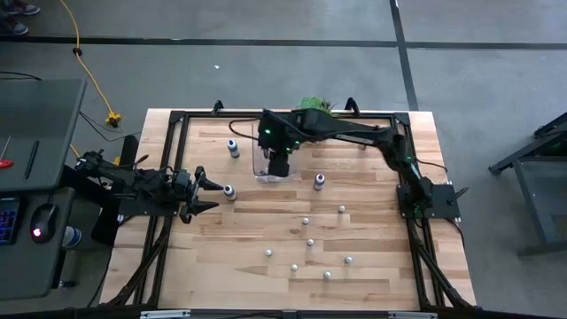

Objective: Pick & Place food coloring
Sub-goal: Put the small red food coloring bottle into the transparent bin

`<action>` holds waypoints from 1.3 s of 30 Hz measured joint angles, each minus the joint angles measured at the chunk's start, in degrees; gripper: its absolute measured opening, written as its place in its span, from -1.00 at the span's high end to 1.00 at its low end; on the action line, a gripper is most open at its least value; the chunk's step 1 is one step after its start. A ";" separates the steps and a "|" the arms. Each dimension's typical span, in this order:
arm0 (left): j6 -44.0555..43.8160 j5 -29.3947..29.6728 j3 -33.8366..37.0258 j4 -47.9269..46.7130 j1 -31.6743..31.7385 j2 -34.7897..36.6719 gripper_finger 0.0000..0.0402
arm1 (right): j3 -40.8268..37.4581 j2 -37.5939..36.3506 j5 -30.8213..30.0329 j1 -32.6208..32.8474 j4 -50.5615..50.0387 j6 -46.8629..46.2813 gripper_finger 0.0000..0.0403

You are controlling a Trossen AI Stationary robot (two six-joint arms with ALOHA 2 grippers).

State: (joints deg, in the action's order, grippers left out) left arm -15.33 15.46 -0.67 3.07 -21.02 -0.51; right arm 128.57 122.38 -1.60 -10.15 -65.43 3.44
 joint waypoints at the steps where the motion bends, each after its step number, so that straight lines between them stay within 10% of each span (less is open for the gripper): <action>1: 0.00 -0.01 0.00 0.03 0.02 0.02 -0.35 | -0.29 -1.56 -0.28 0.86 -1.27 0.01 0.38; 18: 0.00 -0.01 0.00 0.00 0.00 0.02 -0.35 | -4.82 -9.59 -0.21 26.07 -19.11 -12.48 0.38; 29: 0.00 -0.01 0.00 0.00 0.02 0.02 -0.35 | -30.25 -9.37 8.67 32.28 13.05 -17.18 0.38; 39: 0.00 0.00 0.00 0.00 0.00 0.02 -0.35 | -37.58 -5.35 1.92 30.76 36.71 -17.59 0.38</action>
State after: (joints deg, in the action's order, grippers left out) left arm -15.33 15.46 -0.67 3.07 -21.02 -0.49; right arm 90.99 117.03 0.32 20.61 -28.72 -14.15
